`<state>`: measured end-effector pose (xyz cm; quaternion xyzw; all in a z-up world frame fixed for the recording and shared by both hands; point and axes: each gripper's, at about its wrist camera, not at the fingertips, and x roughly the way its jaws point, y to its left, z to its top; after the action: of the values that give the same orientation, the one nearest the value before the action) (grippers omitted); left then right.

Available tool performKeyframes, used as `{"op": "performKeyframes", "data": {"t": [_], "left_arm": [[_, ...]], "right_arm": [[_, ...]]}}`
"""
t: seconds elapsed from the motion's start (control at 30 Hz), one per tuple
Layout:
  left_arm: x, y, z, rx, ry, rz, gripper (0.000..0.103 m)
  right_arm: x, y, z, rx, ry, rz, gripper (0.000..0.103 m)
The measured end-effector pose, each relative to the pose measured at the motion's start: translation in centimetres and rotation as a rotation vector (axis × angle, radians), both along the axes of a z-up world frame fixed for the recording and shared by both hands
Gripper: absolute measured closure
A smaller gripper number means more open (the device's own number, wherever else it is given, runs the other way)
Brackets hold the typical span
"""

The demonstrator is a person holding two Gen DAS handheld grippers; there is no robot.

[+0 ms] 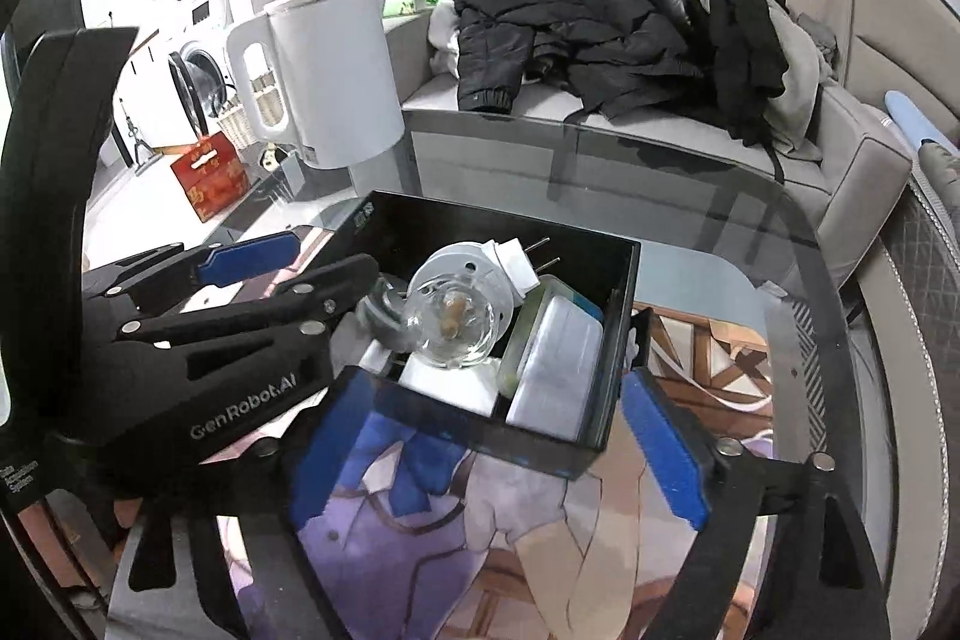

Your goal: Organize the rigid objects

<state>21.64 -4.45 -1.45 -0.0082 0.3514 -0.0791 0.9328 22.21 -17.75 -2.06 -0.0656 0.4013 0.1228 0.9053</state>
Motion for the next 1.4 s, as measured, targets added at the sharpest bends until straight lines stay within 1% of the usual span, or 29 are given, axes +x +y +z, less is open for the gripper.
{"op": "performKeyframes", "data": {"t": [0.03,0.1,0.17,0.2,0.23,0.27,0.3,0.33,0.37,0.43,0.47,0.6,0.67,0.73,0.8,0.9,1.03,1.1,1.23,1.3,1.4], "left_arm": [[-0.6,0.2,0.2,-0.007,-0.012,0.000,0.052],[-1.9,0.7,0.7,-0.029,-0.024,-0.003,0.051],[-3.2,1.2,1.3,-0.053,-0.036,0.004,0.050],[-4.1,1.6,1.6,-0.066,-0.050,0.014,0.047],[-4.8,1.9,1.9,-0.065,-0.066,0.022,0.041],[-5.6,2.0,2.1,-0.052,-0.091,0.033,0.025],[-6.6,2.1,2.3,-0.029,-0.129,0.049,0.016],[-7.8,2.2,2.5,-0.005,-0.181,0.057,0.016],[-8.9,2.2,2.7,0.009,-0.226,0.040,0.015],[-10.3,2.0,2.7,0.040,-0.274,-0.008,0.015],[-11.0,2.0,2.7,0.057,-0.294,-0.018,0.015],[-12.6,2.7,2.7,0.073,-0.336,0.006,0.006],[-13.6,3.0,2.6,0.077,-0.366,0.023,0.005],[-14.8,3.3,2.4,0.085,-0.399,0.041,0.001],[-15.9,3.6,2.1,0.072,-0.424,0.081,0.000],[-16.9,4.1,1.4,0.035,-0.428,0.128,0.000],[-17.0,4.3,0.1,0.020,-0.387,0.174,0.000],[-16.9,4.2,-0.4,0.026,-0.368,0.175,0.000],[-16.5,3.9,-1.1,0.029,-0.332,0.156,0.000],[-16.6,3.8,-1.2,0.031,-0.326,0.151,0.000],[-16.9,3.6,-1.1,0.028,-0.329,0.143,0.000]], "right_arm": [[-0.7,0.0,0.3,-0.009,-0.017,0.003,0.012],[-2.0,0.1,0.8,-0.015,-0.044,0.009,0.006],[-3.2,0.0,1.3,-0.003,-0.066,0.025,0.004],[-3.9,0.0,1.7,0.004,-0.078,0.030,0.003],[-4.7,-0.1,2.1,0.014,-0.094,0.035,0.003],[-5.3,0.0,2.3,0.022,-0.105,0.038,0.003],[-6.3,-0.2,2.7,0.044,-0.131,0.034,0.003],[-7.0,-0.5,3.1,0.068,-0.156,0.028,0.003],[-8.1,-0.8,3.5,0.096,-0.185,0.020,0.002],[-9.7,-1.4,4.1,0.123,-0.236,0.006,0.001],[-10.2,-1.6,4.2,0.128,-0.253,-0.001,0.001],[-12.6,-2.6,4.2,0.151,-0.350,-0.059,0.001],[-14.0,-2.7,3.9,0.140,-0.398,-0.072,0.001],[-15.3,-2.6,3.6,0.124,-0.451,-0.081,0.001],[-16.4,-2.7,3.1,0.115,-0.483,-0.093,0.001],[-17.9,-2.7,2.1,0.109,-0.507,-0.104,0.001],[-18.9,-2.9,1.4,0.101,-0.535,-0.109,0.001],[-18.9,-3.0,1.1,0.093,-0.539,-0.121,0.001],[-18.5,-3.0,0.2,0.086,-0.504,-0.139,0.001],[-18.4,-3.0,-0.2,0.077,-0.493,-0.139,0.001],[-18.7,-3.0,-0.4,0.074,-0.504,-0.148,0.001]]}}
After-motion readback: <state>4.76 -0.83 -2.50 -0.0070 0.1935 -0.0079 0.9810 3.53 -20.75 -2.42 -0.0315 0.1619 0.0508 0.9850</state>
